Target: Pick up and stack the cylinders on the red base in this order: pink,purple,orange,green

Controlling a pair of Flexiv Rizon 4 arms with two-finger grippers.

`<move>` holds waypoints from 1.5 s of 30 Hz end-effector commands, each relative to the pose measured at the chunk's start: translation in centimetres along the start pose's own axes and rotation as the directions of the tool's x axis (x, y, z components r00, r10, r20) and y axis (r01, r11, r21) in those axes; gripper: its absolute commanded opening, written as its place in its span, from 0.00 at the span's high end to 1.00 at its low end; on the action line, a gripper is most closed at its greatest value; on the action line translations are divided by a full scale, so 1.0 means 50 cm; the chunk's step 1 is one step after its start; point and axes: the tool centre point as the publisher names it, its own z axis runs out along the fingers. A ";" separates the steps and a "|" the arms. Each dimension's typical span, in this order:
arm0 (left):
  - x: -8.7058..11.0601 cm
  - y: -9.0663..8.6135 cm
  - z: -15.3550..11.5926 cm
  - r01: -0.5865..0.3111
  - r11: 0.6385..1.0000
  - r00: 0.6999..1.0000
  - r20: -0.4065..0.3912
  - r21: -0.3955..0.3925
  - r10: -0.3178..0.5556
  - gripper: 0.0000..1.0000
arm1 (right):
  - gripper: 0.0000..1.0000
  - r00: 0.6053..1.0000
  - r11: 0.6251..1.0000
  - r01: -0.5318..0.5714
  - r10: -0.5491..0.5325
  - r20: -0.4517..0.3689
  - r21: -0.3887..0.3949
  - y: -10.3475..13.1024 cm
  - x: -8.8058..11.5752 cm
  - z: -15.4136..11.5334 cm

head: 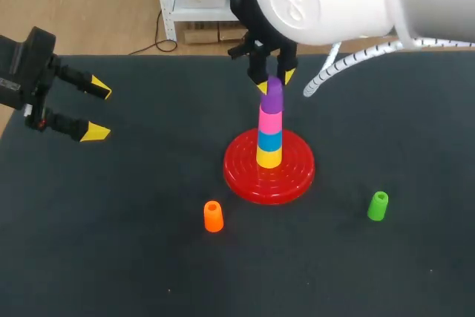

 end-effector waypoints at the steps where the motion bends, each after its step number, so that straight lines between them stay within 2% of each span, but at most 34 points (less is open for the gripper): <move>1: 0.003 0.000 0.001 -0.003 1.000 1.000 0.005 -0.002 0.003 0.00 | 1.00 1.000 1.000 -0.005 0.005 0.013 0.003 0.001 -0.004 -0.001; 7: 0.003 0.000 0.001 -0.003 1.000 1.000 0.005 -0.002 0.003 0.00 | 1.00 1.000 1.000 -0.008 0.008 0.017 0.009 -0.003 -0.014 -0.001; 18: 0.003 0.000 0.001 -0.003 1.000 1.000 0.005 -0.002 0.003 0.00 | 1.00 1.000 1.000 -0.022 0.022 -0.007 0.018 -0.011 -0.007 0.016; 30: 0.003 0.000 0.001 -0.003 1.000 1.000 0.005 -0.002 0.003 0.00 | 1.00 0.998 0.997 -0.067 0.066 -0.024 -0.025 -0.013 -0.008 0.049; 36: 0.003 0.000 0.001 -0.003 1.000 1.000 0.005 -0.002 0.003 0.00 | 1.00 0.997 0.998 -0.070 0.070 -0.021 -0.009 -0.014 -0.005 0.045; 37: 0.003 0.000 0.001 -0.003 1.000 1.000 0.005 -0.002 0.003 0.00 | 0.87 0.998 0.998 -0.063 0.063 -0.008 0.001 -0.013 -0.006 0.036; 38: 0.003 0.000 0.001 -0.003 1.000 1.000 0.005 -0.002 0.003 0.00 | 0.02 0.998 0.998 -0.058 0.058 0.004 0.012 -0.012 -0.006 0.024; 42: 0.003 0.000 0.001 -0.003 1.000 1.000 0.005 -0.002 0.003 0.00 | 0.00 0.996 0.999 -0.043 0.042 0.075 0.018 -0.005 -0.007 -0.034; 45: 0.003 0.000 0.001 -0.003 1.000 1.000 0.005 -0.002 0.003 0.00 | 0.00 0.994 1.000 -0.010 0.008 0.112 0.016 0.018 0.000 -0.069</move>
